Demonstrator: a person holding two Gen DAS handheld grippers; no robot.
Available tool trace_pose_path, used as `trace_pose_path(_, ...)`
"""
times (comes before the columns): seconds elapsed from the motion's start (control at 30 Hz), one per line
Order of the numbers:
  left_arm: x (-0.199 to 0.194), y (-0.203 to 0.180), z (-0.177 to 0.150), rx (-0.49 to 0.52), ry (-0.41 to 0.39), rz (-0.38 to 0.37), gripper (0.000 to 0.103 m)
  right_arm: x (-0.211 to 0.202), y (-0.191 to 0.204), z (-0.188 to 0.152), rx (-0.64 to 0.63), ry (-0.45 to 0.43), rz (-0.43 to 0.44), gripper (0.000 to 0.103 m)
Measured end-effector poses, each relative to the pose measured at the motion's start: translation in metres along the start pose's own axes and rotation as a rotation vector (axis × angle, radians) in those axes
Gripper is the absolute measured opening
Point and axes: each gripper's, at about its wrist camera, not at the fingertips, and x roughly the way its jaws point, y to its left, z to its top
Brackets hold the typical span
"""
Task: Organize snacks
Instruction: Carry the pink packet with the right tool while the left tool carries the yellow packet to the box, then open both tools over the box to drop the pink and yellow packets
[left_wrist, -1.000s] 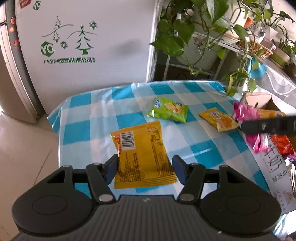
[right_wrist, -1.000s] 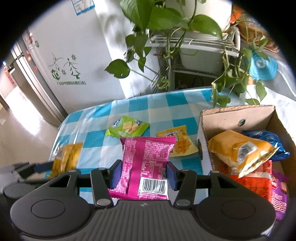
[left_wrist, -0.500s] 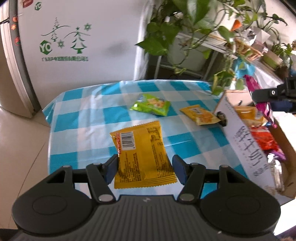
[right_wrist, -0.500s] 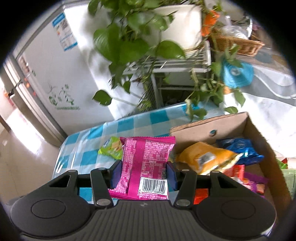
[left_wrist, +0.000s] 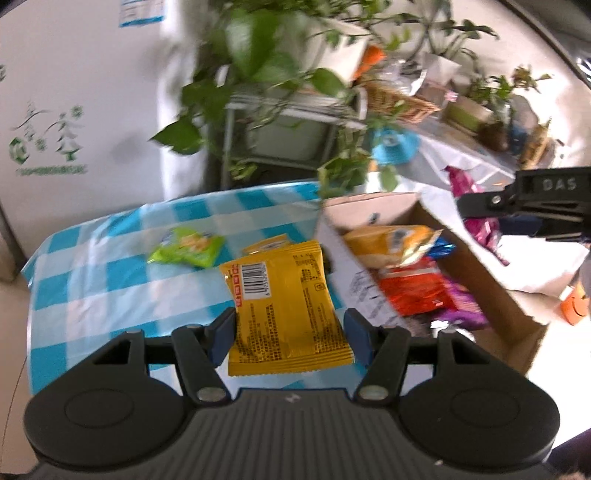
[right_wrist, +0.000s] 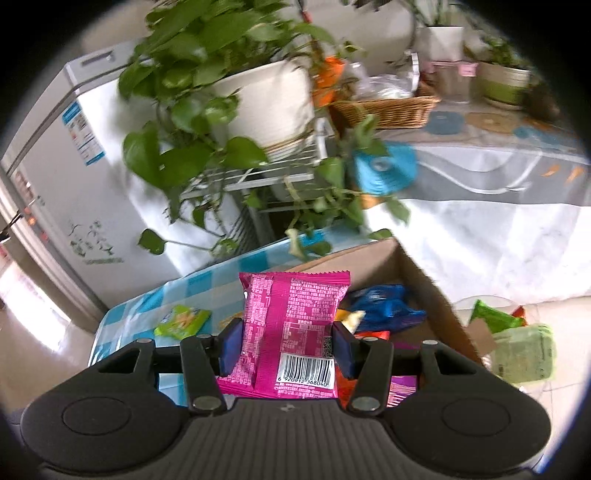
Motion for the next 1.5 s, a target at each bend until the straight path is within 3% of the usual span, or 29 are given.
trace_pose_path(0.27,0.006,-0.053,0.011,0.066,-0.006,-0.072,0.062,-0.018,-0.03,0.001,0.067,-0.042,-0.05,0.057)
trace_pose_path(0.83,0.037,-0.129,0.008,0.16,0.049,-0.151,0.063,-0.024,-0.059,0.0,0.13,-0.031,-0.115,0.058)
trace_pose_path(0.93,0.038,-0.137,0.008,0.19,0.048,-0.148,0.075,-0.025,-0.061,0.0,0.14,-0.035,-0.121,0.06)
trace_pose_path(1.13,0.034,-0.139,0.009,0.212,0.027,-0.12,0.087,-0.027,-0.062,0.001,0.16,-0.052,-0.128,0.072)
trace_pose_path(1.5,0.028,-0.127,0.015,0.232,0.022,-0.078,0.088,-0.024,-0.056,0.003,0.154,-0.059,-0.109,0.076)
